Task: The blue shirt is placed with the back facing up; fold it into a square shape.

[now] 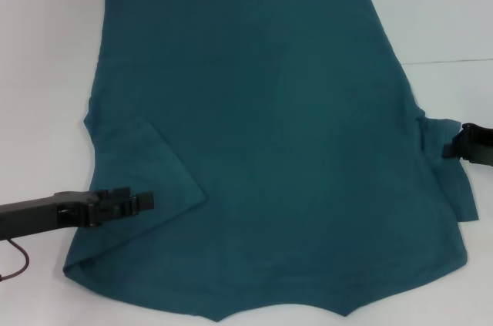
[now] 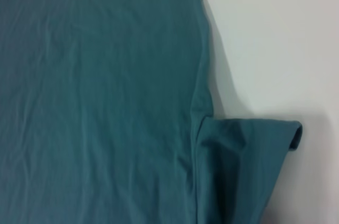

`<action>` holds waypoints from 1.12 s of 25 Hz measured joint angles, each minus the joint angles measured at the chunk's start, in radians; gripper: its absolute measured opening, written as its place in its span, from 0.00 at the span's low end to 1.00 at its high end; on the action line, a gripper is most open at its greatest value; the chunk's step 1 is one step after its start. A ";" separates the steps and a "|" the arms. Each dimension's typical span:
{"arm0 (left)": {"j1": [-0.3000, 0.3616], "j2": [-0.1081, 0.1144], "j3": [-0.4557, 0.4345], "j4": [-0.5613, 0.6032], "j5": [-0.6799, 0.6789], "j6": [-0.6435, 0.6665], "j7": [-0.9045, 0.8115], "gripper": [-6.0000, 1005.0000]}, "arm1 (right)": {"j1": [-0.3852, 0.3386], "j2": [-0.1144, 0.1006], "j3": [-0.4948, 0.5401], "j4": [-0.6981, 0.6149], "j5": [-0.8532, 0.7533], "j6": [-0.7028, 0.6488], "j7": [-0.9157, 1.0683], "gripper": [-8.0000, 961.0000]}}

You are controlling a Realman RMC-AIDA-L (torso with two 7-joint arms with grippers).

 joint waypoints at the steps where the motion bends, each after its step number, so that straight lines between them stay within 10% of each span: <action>1: 0.000 0.000 0.000 0.000 0.000 0.000 -0.002 0.68 | 0.000 -0.001 0.000 -0.001 0.000 -0.001 0.000 0.08; 10: 0.007 0.003 0.000 0.000 0.000 0.005 -0.012 0.69 | -0.009 -0.049 -0.010 -0.077 -0.003 -0.065 -0.021 0.04; 28: 0.014 0.003 -0.003 0.000 0.000 0.005 -0.025 0.68 | 0.108 -0.079 -0.011 -0.142 -0.224 -0.108 0.006 0.04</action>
